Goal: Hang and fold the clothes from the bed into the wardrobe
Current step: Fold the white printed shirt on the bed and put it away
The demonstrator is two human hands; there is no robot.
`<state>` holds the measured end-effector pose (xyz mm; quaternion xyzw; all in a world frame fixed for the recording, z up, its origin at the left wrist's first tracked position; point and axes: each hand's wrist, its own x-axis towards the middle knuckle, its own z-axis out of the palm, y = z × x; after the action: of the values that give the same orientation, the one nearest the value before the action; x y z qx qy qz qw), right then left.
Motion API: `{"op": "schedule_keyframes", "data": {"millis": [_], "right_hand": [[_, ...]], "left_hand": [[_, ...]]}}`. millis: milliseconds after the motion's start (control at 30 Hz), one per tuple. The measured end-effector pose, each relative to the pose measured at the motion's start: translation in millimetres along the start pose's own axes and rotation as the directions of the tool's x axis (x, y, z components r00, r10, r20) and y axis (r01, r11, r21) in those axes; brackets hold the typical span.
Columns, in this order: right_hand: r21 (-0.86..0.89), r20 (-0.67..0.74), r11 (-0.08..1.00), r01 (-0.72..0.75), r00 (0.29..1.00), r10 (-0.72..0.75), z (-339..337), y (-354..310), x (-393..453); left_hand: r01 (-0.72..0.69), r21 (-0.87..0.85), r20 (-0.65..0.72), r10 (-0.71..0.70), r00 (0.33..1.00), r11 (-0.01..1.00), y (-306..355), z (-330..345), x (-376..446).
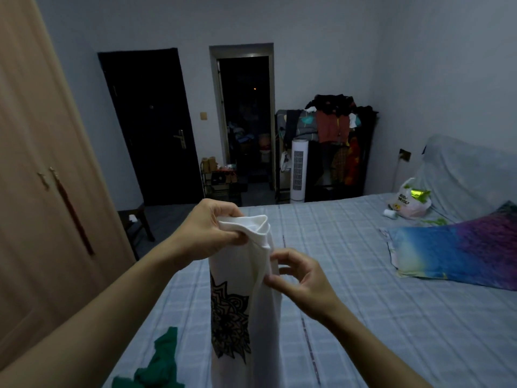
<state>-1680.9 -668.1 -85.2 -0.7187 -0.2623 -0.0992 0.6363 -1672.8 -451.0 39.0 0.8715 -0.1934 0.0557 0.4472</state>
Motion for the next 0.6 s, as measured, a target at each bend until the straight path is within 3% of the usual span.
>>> {"op": "schedule_keyframes", "data": {"millis": [200, 400, 600], "right_hand": [[-0.286, -0.011, 0.958, 0.027, 0.999, -0.031, 23, 2, -7], [-0.416, -0.139, 0.887, -0.199, 0.978, 0.154, 45, 13, -14], [-0.439, -0.211, 0.896, -0.07, 0.977, -0.027, 19, 17, -10]], "left_hand": [[0.034, 0.048, -0.062, -0.031, 0.998, 0.998, -2, 6, 1], [0.043, 0.093, -0.146, -0.03, 0.989, 0.995, -3, 7, 0], [0.034, 0.108, -0.16, -0.016, 0.987, 0.994, -5, -9, -2]]}}
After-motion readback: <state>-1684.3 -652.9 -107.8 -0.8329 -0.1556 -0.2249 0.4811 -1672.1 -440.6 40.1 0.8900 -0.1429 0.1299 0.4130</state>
